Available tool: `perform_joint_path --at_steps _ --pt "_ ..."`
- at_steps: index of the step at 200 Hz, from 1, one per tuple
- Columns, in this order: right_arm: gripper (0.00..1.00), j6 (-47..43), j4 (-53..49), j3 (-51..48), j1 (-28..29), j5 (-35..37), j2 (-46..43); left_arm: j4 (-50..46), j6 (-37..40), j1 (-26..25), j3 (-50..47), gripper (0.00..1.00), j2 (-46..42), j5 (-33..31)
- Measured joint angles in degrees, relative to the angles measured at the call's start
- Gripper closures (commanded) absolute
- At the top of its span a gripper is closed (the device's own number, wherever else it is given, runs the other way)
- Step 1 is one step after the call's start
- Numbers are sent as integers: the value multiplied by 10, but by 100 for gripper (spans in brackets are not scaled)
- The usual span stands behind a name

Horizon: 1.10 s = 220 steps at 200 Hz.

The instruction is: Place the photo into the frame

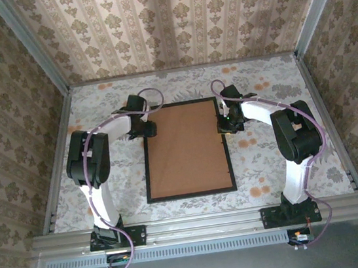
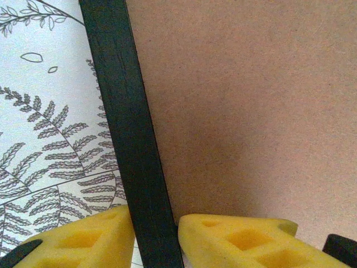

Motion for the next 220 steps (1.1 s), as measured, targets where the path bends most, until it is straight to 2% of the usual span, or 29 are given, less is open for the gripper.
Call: perform_joint_path --at_steps 81,132,170,220 --pt "81 0 -4 4 1 1 3 -24 11 -19 23 45 18 -41" --pt "81 0 -6 6 2 2 4 -27 11 -21 26 44 20 -44" --pt "81 0 -7 6 2 3 4 -24 -2 -7 24 44 8 -18" --pt "81 0 6 8 6 3 7 11 -36 21 -26 43 -57 41"
